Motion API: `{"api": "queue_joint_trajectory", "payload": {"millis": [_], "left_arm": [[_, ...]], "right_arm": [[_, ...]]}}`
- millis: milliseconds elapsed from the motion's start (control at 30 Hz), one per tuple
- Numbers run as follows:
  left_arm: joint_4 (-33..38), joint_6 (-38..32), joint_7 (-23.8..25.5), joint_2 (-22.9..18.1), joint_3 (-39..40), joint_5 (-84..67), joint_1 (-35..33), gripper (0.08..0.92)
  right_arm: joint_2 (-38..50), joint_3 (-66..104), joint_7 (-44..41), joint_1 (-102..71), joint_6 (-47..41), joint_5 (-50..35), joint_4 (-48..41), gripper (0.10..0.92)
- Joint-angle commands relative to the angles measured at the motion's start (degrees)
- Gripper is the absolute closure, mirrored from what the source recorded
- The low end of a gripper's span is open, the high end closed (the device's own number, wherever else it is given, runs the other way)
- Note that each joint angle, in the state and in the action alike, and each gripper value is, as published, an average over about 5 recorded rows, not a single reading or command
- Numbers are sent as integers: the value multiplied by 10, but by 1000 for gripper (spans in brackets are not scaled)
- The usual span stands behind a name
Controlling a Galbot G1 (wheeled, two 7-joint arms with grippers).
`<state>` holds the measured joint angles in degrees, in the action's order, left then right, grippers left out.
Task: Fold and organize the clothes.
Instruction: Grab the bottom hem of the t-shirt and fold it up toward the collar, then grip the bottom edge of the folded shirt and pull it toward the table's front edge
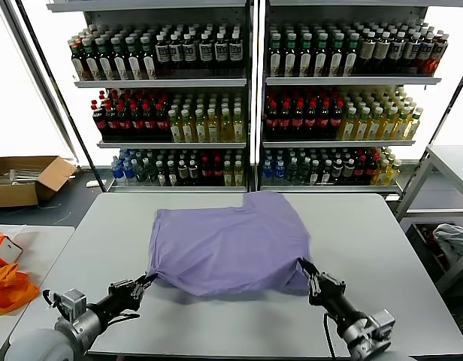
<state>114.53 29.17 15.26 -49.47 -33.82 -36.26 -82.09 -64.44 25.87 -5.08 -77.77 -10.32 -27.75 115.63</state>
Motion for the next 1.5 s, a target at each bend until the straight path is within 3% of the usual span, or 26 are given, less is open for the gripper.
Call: {"api": "queue_joint_trajectory", "payload": {"millis": [33,267,433,567,900,1133,1233,1333,1500], "left_arm": [[-95,7,14,39,69,-31,117,903],[-202,8,6,24,149,-25,235,903],[-256,7,-12,6,164,0,270,862],[-246,4,-24,1,136,8,244,749],[-121,4,-56,1,57,5,128,463],[-122,2,-66,-32,70,23,109,264],[-135,2,-75,-44,76,21,114,202],[-142,2,-80,-51,78,16,116,183],[-147,4,-81,-53,80,9,114,277]], "right_arm": [[-14,-19,7,111,0,-9,-83,919],[-16,-87,14,208,-11,4,-201,913],[-20,-123,21,250,-41,32,-243,802],[-28,-126,36,248,-60,42,-237,689],[9,-67,69,119,-87,32,-123,403],[21,-42,103,37,-123,26,-86,224],[17,-43,103,25,-125,21,-87,222],[11,-46,101,17,-127,21,-77,280],[6,-52,96,12,-127,23,-68,418]]}}
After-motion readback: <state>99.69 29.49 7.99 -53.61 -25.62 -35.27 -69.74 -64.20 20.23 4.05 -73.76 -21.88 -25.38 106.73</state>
